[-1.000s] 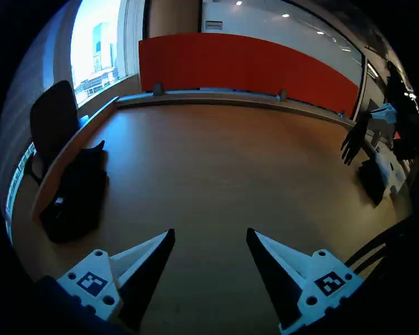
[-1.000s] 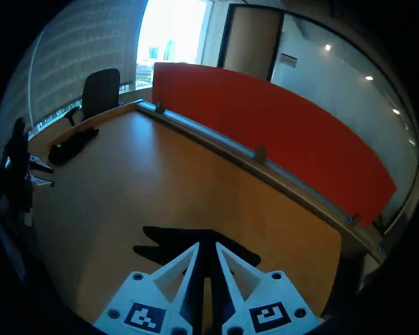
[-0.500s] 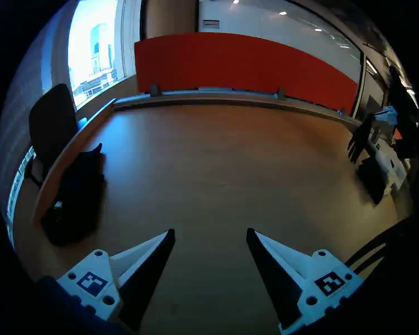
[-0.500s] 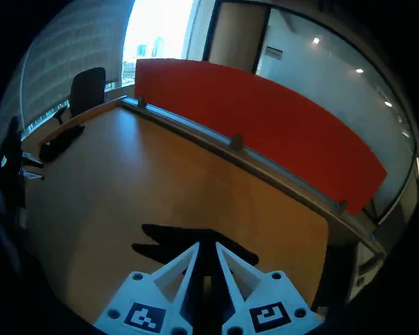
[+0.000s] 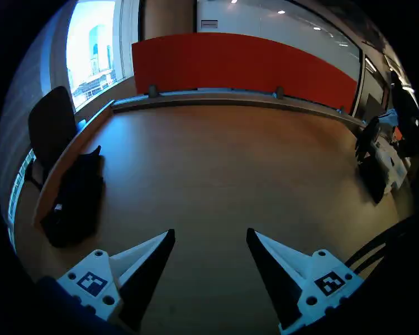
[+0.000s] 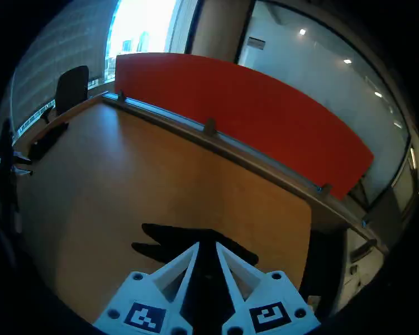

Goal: Fold towel

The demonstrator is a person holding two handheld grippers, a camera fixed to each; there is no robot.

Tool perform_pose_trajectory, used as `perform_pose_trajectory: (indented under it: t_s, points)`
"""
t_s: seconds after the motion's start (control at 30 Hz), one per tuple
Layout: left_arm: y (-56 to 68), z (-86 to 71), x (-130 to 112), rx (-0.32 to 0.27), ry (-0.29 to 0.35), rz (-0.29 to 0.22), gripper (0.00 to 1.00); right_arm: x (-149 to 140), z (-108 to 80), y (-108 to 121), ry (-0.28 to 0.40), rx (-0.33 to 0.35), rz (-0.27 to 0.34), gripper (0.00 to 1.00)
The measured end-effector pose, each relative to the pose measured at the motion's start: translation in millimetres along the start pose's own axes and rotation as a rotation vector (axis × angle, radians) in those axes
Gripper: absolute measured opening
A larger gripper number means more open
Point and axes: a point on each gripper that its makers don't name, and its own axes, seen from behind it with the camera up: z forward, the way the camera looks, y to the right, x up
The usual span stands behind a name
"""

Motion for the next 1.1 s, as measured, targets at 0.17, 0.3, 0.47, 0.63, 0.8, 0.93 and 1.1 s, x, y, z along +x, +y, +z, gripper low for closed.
perform_pose_trajectory:
  t_s: [0.17,0.3,0.47,0.63,0.8,0.93,1.1]
  points:
    - [3.3,0.0,0,-0.004,0.0,0.005,0.95,-8,-0.6,8,-0.012,-0.009,0.018,0.05]
    - [5.2,-0.3,1,-0.005,0.0,0.01,0.95,-13,-2.0,11,-0.018,-0.013,0.025,0.05]
    - [6.0,-1.2,1,-0.007,0.001,0.011,0.95,-24,-7.2,14,-0.028,-0.018,0.028,0.05]
    - [6.7,-1.9,1,-0.009,0.001,0.013,0.95,-39,-14.4,17,-0.041,-0.025,0.045,0.05]
    - [8.3,-3.3,0,-0.012,0.001,0.018,0.95,-64,-23.6,19,-0.065,-0.034,0.067,0.05]
    - [10.5,-3.7,-1,-0.017,-0.001,0.021,0.95,-90,-30.2,18,-0.093,-0.041,0.09,0.05]
    - [12.3,-3.9,-3,-0.022,-0.004,0.024,0.95,-119,-37.4,11,-0.122,-0.043,0.126,0.05]
